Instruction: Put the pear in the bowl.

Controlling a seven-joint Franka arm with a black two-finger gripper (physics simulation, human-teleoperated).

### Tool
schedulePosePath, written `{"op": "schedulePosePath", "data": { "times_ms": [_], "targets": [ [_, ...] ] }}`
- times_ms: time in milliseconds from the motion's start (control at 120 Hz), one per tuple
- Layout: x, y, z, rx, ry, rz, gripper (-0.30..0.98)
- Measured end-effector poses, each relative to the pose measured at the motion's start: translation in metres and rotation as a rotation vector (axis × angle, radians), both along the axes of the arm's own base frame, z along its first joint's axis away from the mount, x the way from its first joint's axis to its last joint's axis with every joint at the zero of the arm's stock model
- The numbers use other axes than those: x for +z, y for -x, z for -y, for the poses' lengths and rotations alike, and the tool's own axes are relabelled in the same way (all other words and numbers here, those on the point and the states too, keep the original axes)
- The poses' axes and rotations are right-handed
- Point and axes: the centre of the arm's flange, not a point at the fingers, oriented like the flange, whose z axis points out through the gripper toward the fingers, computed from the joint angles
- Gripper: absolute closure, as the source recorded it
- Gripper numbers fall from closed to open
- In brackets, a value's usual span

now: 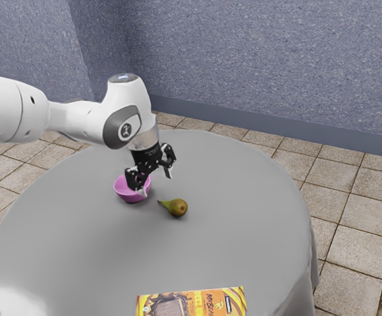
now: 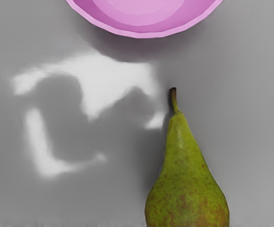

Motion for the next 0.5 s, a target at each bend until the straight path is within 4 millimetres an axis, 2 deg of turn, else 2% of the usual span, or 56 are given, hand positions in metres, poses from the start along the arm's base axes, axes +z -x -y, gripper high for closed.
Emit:
{"op": "schedulePosePath", "data": {
  "times_ms": [117,358,500],
  "targets": [
    [-0.019,-0.010,0.003,0.022,0.003,-0.010,0.00],
    [-0.046,-0.036,0.005,0.064,0.010,-0.022,0.00],
    [-0.063,-0.044,0.007,0.079,0.011,-0.042,0.00]
  ]
}}
